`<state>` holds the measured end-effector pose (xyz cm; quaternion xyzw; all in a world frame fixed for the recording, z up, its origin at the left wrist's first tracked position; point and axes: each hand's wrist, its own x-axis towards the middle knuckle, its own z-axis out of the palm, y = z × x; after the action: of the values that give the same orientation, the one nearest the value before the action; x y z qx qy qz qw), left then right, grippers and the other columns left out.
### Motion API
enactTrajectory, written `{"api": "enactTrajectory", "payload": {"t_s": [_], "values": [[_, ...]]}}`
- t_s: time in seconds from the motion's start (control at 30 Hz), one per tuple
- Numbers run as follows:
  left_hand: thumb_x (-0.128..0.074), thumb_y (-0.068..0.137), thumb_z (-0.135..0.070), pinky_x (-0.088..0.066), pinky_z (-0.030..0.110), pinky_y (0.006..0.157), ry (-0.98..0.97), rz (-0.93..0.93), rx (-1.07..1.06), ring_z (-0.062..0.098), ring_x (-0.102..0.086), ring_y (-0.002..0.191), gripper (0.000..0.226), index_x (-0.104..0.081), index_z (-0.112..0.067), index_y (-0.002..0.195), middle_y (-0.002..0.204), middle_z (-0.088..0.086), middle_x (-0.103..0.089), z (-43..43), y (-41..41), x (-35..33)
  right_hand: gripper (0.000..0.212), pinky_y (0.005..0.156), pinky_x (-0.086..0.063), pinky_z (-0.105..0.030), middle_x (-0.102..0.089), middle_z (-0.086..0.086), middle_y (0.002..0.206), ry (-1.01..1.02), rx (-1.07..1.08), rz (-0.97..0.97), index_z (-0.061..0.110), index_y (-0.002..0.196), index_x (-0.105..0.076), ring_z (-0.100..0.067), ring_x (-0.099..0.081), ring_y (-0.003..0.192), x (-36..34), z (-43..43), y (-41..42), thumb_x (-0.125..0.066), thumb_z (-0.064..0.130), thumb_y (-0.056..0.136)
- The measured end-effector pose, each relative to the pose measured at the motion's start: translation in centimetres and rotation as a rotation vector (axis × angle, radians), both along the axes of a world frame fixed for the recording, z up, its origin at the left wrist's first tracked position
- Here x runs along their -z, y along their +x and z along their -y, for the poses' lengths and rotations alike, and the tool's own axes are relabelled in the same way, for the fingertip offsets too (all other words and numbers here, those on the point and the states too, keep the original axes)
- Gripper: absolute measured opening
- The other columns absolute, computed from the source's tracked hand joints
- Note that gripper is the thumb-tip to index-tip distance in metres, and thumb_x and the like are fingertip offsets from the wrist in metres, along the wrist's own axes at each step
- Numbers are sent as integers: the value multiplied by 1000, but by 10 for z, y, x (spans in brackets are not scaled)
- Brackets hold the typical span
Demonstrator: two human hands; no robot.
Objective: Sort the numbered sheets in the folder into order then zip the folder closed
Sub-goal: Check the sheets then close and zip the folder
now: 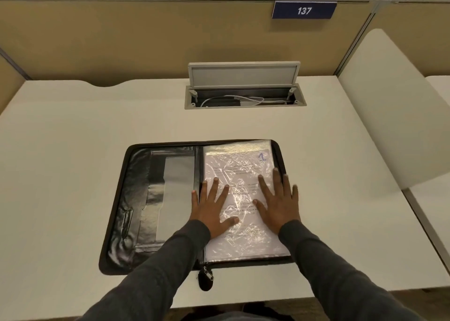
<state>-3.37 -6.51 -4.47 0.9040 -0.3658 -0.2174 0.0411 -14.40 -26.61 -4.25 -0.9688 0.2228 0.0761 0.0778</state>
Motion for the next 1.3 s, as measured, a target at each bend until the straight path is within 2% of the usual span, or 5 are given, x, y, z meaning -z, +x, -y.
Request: {"api": "enactTrajectory", "payload": {"t_s": [0.27, 0.5, 0.77, 1.0, 1.3], "values": [[-29, 90, -74, 6, 58, 117, 26, 111, -279, 32, 18, 149, 87, 7, -29, 155, 162, 5, 20, -59, 7, 2, 83, 119, 14, -62, 24, -4, 166, -76, -244, -83, 32, 160, 8, -35, 25, 151, 4, -5, 63, 3, 76, 89], [-31, 90, -72, -2, 62, 117, 72, 151, -669, 38, 7, 149, 87, -5, -23, 157, 163, 16, 8, -125, 20, 5, 88, 118, 13, -65, 25, 0, 166, -1, -180, -89, 36, 158, 14, -36, 24, 151, 15, 1, 83, 9, 80, 82], [-41, 89, -70, -19, 59, 114, 61, 91, -1028, 42, -13, 145, 91, -11, -15, 156, 159, 23, -10, -149, 37, 4, 85, 118, 11, -66, 21, -5, 167, -29, -118, -71, 36, 159, 13, -38, 16, 153, 15, 4, 76, -1, 81, 88], [-63, 84, -56, -36, 56, 98, -1, 112, -1247, 40, -35, 126, 75, -41, -5, 134, 136, 20, -37, -156, 65, -7, 92, 122, -14, -56, 1, -24, 166, 129, 317, 23, 21, 161, -2, -45, -6, 152, 10, -1, 20, -28, 75, 91], [-62, 86, -54, -42, 54, 100, -117, 2, -1361, 43, -48, 121, 65, -53, -1, 124, 130, 22, -52, -170, 92, -22, 90, 108, -33, -52, -36, -26, 148, 157, 455, 73, 18, 160, -14, -44, -39, 129, -7, 7, 41, -42, 71, 92]]}}
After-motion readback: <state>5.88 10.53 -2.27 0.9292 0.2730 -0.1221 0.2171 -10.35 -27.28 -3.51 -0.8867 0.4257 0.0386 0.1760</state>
